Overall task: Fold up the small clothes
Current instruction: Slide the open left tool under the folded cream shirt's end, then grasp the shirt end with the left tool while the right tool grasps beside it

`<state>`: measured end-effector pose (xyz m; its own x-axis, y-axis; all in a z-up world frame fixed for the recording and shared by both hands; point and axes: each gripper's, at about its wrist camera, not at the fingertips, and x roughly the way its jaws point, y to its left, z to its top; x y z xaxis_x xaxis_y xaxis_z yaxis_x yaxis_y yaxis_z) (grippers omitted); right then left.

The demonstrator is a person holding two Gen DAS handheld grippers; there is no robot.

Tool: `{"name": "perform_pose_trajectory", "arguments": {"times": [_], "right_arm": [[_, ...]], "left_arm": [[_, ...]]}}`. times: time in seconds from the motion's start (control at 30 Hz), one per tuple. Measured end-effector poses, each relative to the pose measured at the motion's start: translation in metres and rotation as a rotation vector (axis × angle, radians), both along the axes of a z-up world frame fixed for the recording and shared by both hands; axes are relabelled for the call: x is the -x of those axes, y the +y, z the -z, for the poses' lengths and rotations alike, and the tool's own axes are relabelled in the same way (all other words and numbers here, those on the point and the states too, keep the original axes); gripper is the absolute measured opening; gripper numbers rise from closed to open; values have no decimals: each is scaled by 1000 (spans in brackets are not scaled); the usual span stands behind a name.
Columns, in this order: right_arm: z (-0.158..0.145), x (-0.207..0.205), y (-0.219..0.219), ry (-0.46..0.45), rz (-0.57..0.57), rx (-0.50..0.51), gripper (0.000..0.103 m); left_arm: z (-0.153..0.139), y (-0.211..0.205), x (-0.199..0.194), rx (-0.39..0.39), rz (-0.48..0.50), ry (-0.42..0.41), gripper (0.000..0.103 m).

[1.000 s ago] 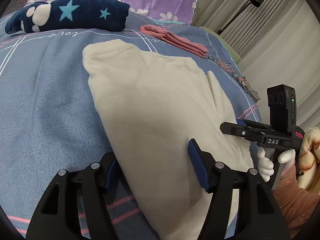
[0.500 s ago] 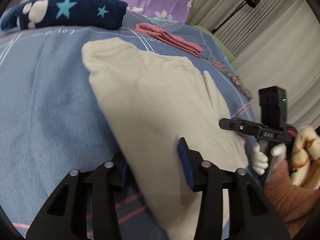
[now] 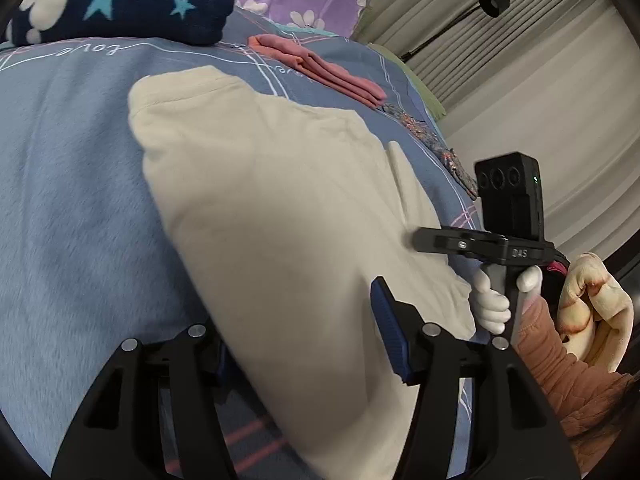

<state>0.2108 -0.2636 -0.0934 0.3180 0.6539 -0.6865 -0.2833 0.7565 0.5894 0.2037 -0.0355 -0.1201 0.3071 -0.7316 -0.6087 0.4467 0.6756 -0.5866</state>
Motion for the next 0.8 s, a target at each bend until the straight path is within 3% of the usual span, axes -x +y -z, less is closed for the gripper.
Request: {"name": "perform_pose_trajectory", "arguments": {"times": [0.07,0.1,0.2,0.37,0.6,0.8], "right_arm": [[1,-5,2,-12,7,4,57],[2,-8,2,-16,16,10,50],[4,-8,0,-32,35,8,37],[-6,7,16,-151,32,142,34],[-14,16,22,-217,32,200,30],[-25,25,29,-274,47,239,26]], "left_arm": [[1,-4,-6,6,7,-7,58],[2,-7,-8,6,2,-14,58],[3,-13,-12,-25,-31,-39,48],[0,-23,-8,-102,-58,-101,41],[-8,-34,4,-247,-89,-202,38],[-18,-37,9,-288,-109,-241,27]]}}
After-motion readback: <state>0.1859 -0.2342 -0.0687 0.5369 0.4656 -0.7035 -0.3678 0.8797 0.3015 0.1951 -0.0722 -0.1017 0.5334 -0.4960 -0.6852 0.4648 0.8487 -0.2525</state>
